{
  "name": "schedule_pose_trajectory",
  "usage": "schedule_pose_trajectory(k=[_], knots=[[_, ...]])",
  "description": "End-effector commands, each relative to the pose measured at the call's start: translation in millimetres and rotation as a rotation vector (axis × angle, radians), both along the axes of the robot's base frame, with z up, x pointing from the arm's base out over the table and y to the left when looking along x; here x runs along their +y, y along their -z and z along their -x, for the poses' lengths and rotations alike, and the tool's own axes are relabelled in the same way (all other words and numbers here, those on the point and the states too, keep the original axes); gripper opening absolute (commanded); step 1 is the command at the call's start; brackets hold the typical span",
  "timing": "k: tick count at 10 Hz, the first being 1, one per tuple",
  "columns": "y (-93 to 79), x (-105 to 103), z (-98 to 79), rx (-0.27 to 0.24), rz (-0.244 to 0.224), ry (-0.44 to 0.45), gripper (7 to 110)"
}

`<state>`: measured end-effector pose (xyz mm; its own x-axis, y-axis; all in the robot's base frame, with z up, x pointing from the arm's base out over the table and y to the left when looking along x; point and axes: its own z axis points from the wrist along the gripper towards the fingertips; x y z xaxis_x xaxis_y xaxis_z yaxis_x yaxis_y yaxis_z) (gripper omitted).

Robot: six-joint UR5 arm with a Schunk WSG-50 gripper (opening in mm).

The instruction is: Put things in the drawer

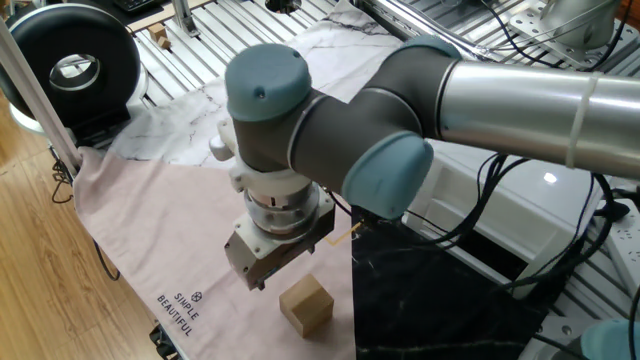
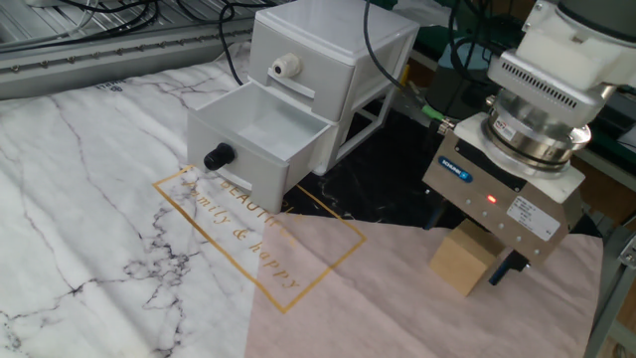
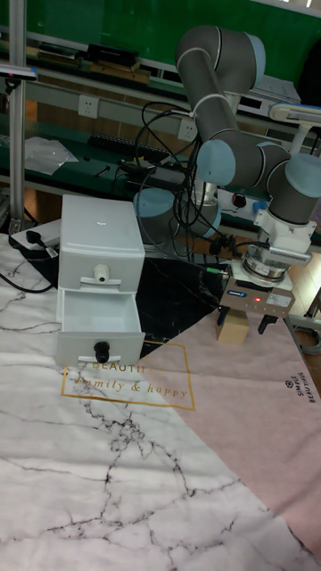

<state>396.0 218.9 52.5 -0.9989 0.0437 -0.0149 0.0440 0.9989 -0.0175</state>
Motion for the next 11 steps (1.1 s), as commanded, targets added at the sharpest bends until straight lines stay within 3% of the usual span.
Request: schedule_pose_trajectory(k=[1, 6, 9, 11], knots=[[0.9, 6.4, -0.8, -0.039, -0.017, 0.03, 66], [0.2, 8.6, -4.1, -0.054, -0.024, 0.01, 66], [0.5, 19.3, 14.4, 0.02, -0.067, -0.017, 66], [0.6, 17.4, 11.8, 0.009, -0.058, -0.071, 66]])
